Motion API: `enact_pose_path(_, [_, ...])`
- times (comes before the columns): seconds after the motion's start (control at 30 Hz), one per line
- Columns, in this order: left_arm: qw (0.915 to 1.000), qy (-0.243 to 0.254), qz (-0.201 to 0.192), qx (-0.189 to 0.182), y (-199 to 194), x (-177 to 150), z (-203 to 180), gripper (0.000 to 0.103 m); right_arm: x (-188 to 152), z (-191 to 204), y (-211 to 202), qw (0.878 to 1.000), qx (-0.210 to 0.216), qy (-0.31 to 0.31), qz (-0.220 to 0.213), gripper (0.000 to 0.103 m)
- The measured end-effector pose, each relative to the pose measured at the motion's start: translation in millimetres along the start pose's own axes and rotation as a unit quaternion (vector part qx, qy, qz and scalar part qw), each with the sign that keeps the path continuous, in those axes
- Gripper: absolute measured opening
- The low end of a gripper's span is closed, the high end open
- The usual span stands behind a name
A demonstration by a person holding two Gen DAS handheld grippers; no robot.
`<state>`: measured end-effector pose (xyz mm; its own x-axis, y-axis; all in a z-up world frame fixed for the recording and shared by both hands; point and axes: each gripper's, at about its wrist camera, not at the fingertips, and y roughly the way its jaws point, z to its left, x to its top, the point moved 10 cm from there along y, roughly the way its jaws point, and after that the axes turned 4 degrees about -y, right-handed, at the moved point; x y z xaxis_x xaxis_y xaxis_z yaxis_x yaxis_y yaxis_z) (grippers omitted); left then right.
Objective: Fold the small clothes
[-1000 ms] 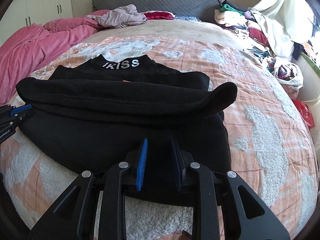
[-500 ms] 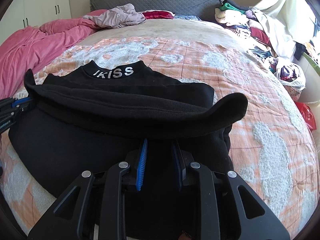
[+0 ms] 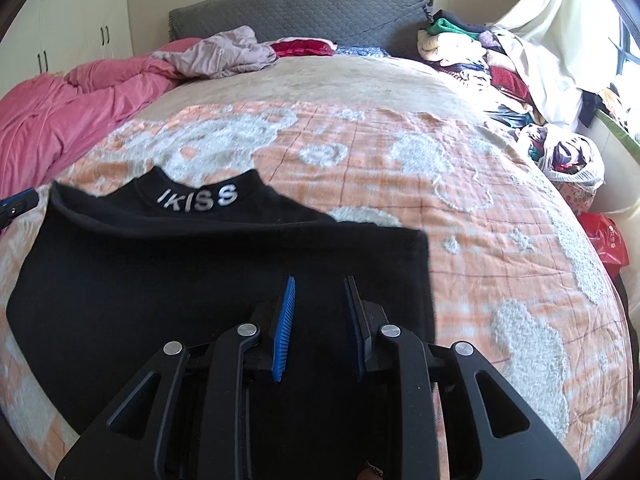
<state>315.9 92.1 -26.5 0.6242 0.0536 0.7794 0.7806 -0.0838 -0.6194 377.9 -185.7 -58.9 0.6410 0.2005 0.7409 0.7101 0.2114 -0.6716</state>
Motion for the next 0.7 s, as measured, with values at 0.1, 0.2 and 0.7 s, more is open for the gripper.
enact_pose_path(0.1, [0.9988, -0.049, 0.001, -0.002, -4, 6, 19, 0.015, 3, -14, -8, 1.000, 0.001, 0.025, -0.011, 0.023])
enact_pose_path(0.2, [0.9977, -0.067, 0.007, 0.002, -2, 5, 31, 0.017, 4, -29, -14, 0.999, -0.009, 0.037, -0.016, 0.034])
enact_pose_path(0.7, [0.9896, -0.108, 0.091, -0.027, 43, -39, 38, 0.034, -19, -52, 14, 0.993, 0.037, 0.103, 0.039, 0.046])
